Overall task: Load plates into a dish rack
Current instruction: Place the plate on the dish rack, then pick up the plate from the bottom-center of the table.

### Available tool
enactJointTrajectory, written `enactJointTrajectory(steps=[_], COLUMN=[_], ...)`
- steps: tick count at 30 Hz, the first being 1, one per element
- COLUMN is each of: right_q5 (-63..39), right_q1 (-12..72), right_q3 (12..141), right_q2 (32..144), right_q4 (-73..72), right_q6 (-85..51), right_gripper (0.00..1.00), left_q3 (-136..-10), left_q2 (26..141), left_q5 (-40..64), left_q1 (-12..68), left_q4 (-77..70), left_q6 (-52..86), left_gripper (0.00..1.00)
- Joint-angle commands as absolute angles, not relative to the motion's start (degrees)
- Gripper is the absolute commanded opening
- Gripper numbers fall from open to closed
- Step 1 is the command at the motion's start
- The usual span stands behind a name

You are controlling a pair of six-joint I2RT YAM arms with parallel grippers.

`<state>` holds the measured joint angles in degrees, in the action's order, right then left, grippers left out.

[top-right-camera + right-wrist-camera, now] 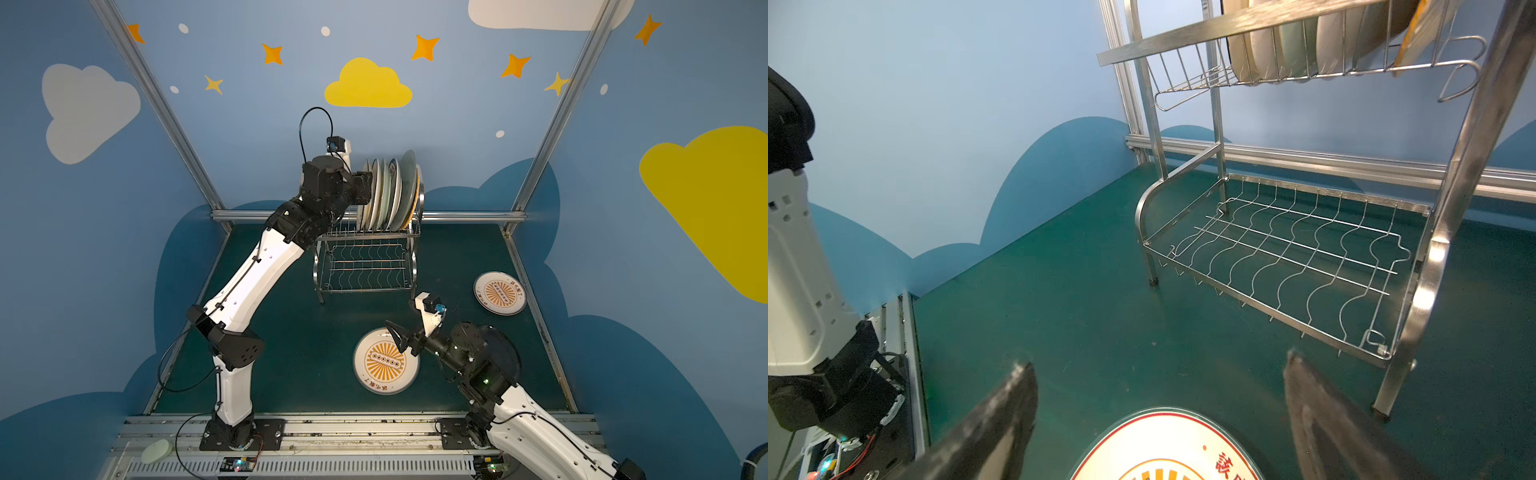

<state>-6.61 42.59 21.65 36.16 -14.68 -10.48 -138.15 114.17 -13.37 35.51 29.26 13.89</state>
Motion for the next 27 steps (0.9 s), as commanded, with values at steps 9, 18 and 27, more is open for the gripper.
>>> enactJointTrajectory(steps=[9, 18, 27], right_q5=[-6.7, -6.4, -4.2], right_q1=[42.9, 42.9, 42.9], right_q3=[24.0, 24.3, 25.1], right_q2=[36.0, 35.5, 36.0], right_q4=[-14.0, -13.0, -11.4], right_q6=[-10.7, -10.7, -11.3], right_gripper=[0.91, 0.91, 0.91], left_q3=[-139.6, -117.0, -83.3], left_q2=[106.4, 90.3, 65.9], left_q5=[-3.8, 6.8, 14.3], left_q1=[32.1, 30.8, 30.0], left_q4=[31.7, 24.9, 14.8], left_q6=[20.1, 22.8, 24.5], left_gripper=[0.50, 0.70, 1.00])
